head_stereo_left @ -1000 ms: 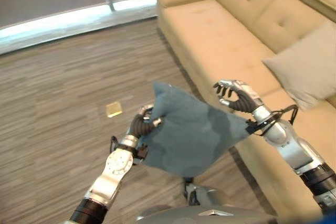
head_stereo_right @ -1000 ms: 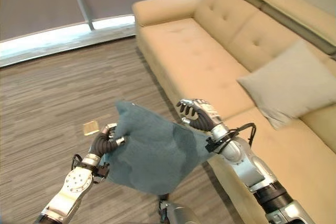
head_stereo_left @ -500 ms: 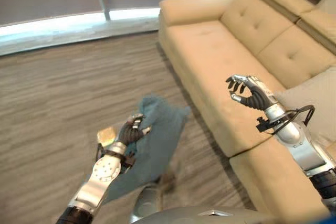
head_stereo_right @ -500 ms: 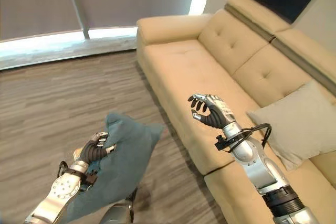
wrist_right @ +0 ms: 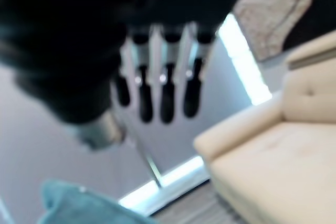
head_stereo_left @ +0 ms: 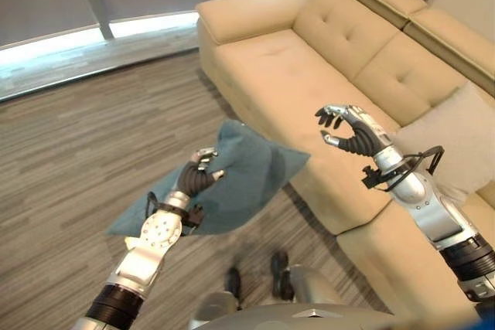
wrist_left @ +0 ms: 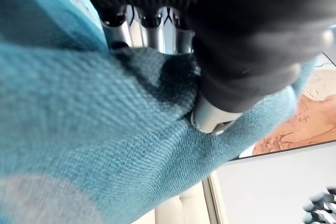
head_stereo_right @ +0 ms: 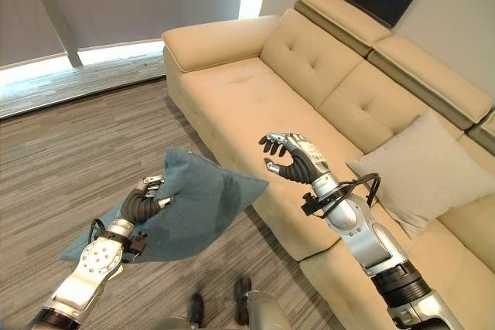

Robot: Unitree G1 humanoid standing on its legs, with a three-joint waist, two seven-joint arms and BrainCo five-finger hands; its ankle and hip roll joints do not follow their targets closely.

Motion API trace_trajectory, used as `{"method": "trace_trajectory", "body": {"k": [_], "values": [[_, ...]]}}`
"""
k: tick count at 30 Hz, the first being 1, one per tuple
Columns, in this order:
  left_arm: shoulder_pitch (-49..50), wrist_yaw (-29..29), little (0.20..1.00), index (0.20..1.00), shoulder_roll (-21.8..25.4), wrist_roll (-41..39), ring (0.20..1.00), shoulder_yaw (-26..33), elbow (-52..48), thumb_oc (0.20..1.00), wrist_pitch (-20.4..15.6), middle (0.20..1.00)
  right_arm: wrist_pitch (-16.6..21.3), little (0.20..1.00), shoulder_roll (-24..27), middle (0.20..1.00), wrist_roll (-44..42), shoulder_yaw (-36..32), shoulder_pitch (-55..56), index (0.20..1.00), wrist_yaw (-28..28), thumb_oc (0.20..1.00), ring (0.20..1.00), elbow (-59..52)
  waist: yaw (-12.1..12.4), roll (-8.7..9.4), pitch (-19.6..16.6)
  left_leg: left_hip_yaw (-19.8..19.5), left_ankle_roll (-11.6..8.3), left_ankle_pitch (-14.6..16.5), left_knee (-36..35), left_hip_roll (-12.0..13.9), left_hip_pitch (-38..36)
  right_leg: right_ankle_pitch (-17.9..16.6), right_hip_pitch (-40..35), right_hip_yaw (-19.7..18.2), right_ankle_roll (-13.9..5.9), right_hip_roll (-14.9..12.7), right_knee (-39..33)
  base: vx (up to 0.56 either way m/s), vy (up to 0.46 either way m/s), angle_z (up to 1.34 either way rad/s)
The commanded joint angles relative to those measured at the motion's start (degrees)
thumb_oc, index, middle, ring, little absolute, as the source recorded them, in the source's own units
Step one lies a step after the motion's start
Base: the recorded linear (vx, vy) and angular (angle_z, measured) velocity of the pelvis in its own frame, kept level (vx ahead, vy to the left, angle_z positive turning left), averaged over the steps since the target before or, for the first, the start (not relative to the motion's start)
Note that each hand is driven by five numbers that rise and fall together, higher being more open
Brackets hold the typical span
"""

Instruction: Pick up all the scattered cushions and arrange them neatly on the sofa.

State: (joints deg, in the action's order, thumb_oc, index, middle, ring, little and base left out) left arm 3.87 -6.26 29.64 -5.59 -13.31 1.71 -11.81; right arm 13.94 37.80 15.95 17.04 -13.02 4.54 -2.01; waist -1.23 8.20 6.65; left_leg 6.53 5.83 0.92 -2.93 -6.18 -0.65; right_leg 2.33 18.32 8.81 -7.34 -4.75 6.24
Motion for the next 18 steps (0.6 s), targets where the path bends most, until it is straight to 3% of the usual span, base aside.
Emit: {"method": "trace_trajectory", "body": {"k": [1,3,4,6,7,8,11,18], "values": [[-3.88,-0.26,0.2,0.2,-1.64,-3.27,0.2,0.49,-10.48,0.2,-8.61,0.2,0.61,1.0,0.39,1.0,-1.79,-2.04,-0.21,1.0,0.91,1.0,1.0,1.87,0.66,0.43,-3.05,-4.53,-6.54,11.0,7.88,2.79,-1.53,-1.6,-8.1,-0.57,1.05,3.25,-2.43,0.27,-0.093,0.36],[-3.74,0.46,0.2,0.2,-1.72,-3.39,0.2,0.36,-10.9,0.2,-8.62,0.2,0.73,1.0,0.38,1.0,-1.74,-4.26,3.2,1.0,1.31,1.0,1.0,2.29,-0.26,0.59,-3.65,-3.31,-8.95,10.67,14.75,4.15,0.23,-1.98,-10.86,1.12,1.79,2.89,-4.45,0.21,-0.128,0.76],[-3.61,0.46,0.2,0.2,-2.23,-4.01,0.2,0.54,-10.87,0.2,-8.57,0.2,0.46,1.0,0.45,1.0,-1.98,-5.6,4.82,1.0,2.13,1.0,1.0,3.31,-0.47,1.27,-3.34,-1.61,-10.06,8.83,20.7,5.48,3.62,-1.49,-13.11,1.33,2.33,2.11,-5.88,0.12,-0.106,0.79],[-3.58,0.82,0.2,0.2,-2.39,-4.35,0.2,0.61,-10.95,0.2,-8.48,0.2,0.39,1.0,0.46,1.0,-1.88,-6.31,5.76,1.0,2.29,1.0,1.0,3.46,-0.56,1.49,-3.26,-0.35,-9.52,9.95,21.22,6.33,5.78,-1.37,-13.65,1.69,2.39,1.77,-6.49,0.05,-0.021,0.35],[-3.53,1.0,0.2,0.2,-2.42,-4.4,0.2,1.04,-10.93,0.2,-8.34,0.2,0.25,1.0,0.2,1.0,-1.9,-6.93,6.64,1.0,2.47,1.0,1.0,4.07,-0.5,1.53,-3.45,0.74,-8.89,10.12,18.41,7.21,6.35,-1.23,-14.08,2.09,2.18,1.61,-6.94,0.09,0.022,0.17],[-3.77,1.1,0.2,0.2,-2.6,-4.46,0.2,1.43,-10.75,0.2,-8.31,0.2,0.0,1.0,-0.33,1.0,-2.11,-8.45,7.86,1.0,3.32,1.0,1.0,4.97,-0.42,1.35,-3.57,2.1,-8.85,8.19,14.71,8.37,7.8,-1.06,-14.82,2.51,1.9,1.47,-7.67,0.1,0.019,0.12],[-4.16,0.95,0.2,0.2,-3.03,-4.86,0.2,2.19,-11.31,0.2,-8.58,0.2,-0.73,1.0,-2.09,1.0,-3.98,-10.29,9.46,1.0,3.92,1.0,1.0,7.21,-0.43,1.26,-3.29,2.71,-9.5,5.25,13.75,9.09,10.35,-0.32,-15.93,2.05,2.28,1.58,-8.19,0.05,0.017,-0.02],[-3.5,1.57,0.2,0.2,-3.45,-6.56,0.2,3.04,-13.33,0.2,-8.5,0.2,-1.59,1.0,-5.78,1.0,-7.51,-12.09,11.73,1.0,4.66,1.0,1.0,12.78,-1.11,-0.59,-4.98,2.71,-9.01,4.79,6.27,7.98,3.51,-0.07,-17.66,0.55,2.21,2.46,-8.66,0.08,0.056,-0.24]]}}
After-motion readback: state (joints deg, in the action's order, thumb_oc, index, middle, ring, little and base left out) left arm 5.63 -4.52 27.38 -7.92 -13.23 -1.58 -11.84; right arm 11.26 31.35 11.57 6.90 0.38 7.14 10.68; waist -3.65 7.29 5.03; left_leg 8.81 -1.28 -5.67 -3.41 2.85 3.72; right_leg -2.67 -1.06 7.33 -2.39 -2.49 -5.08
